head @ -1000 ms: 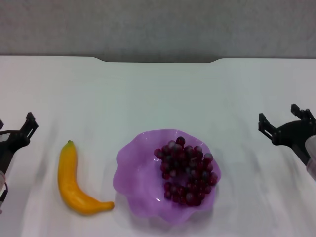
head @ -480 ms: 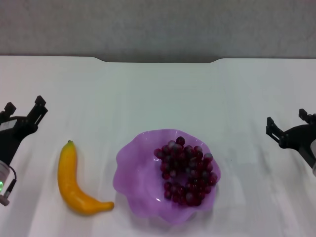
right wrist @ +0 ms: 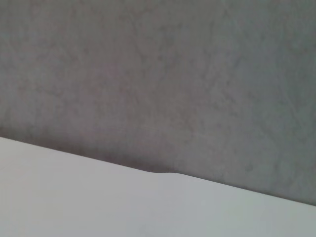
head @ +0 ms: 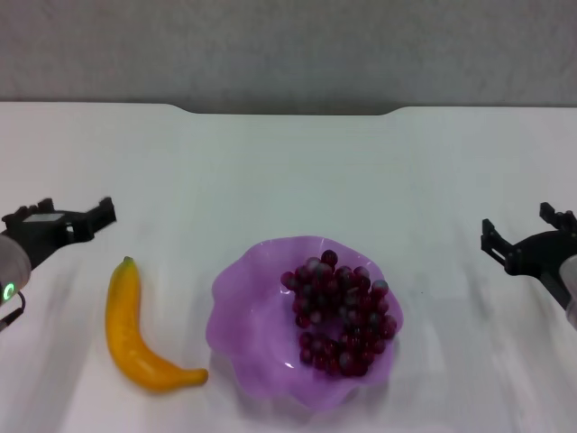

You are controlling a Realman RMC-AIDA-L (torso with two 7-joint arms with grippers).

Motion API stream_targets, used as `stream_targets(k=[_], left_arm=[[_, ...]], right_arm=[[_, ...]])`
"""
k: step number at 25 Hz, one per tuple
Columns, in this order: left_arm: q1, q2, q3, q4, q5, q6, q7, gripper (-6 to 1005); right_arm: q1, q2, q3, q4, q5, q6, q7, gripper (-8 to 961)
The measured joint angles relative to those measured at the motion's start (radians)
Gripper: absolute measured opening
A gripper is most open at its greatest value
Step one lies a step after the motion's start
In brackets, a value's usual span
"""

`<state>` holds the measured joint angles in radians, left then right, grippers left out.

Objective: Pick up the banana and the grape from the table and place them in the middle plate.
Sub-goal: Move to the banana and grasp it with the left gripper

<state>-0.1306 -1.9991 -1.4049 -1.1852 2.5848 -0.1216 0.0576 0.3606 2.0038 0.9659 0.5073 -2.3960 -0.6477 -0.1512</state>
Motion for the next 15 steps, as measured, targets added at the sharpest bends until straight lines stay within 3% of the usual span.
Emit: stream_targets(k=[1,3,5,8,11,15], left_arm=[[0.0,-0.035,-0.066,-0.047,0.019,-0.112,0.067,893],[-0.012,-0.051,-0.125,-0.099,0.022,-0.284,0.131,893],[-0.046,-0.039,-0.142,-0.121,0.009,-0.442,0.124,893],[-0.092,-0.04,-0.18,-0.117,0.028,-0.595,0.093,894],[-0.126,-0.041,-0.186,-0.099,0.062,-0.675,0.054,894],[-0.14,-0.044,-0.158,-0.093,0.129,-0.687,-0.028,893]], right_arm=[[0.004,0.0,-0.005,-0.001,-0.001,0.001,-0.002,897],[0.012,0.001,-0.015,-0.002,-0.001,0.003,-0.004,897],[0.015,0.001,-0.021,-0.006,0.002,0.008,-0.004,897],[0.021,0.001,-0.021,-0.013,0.004,0.014,-0.004,897],[0.022,0.001,-0.021,-0.016,0.005,0.015,-0.001,897],[0.023,0.001,-0.021,-0.018,0.006,0.015,0.002,897]])
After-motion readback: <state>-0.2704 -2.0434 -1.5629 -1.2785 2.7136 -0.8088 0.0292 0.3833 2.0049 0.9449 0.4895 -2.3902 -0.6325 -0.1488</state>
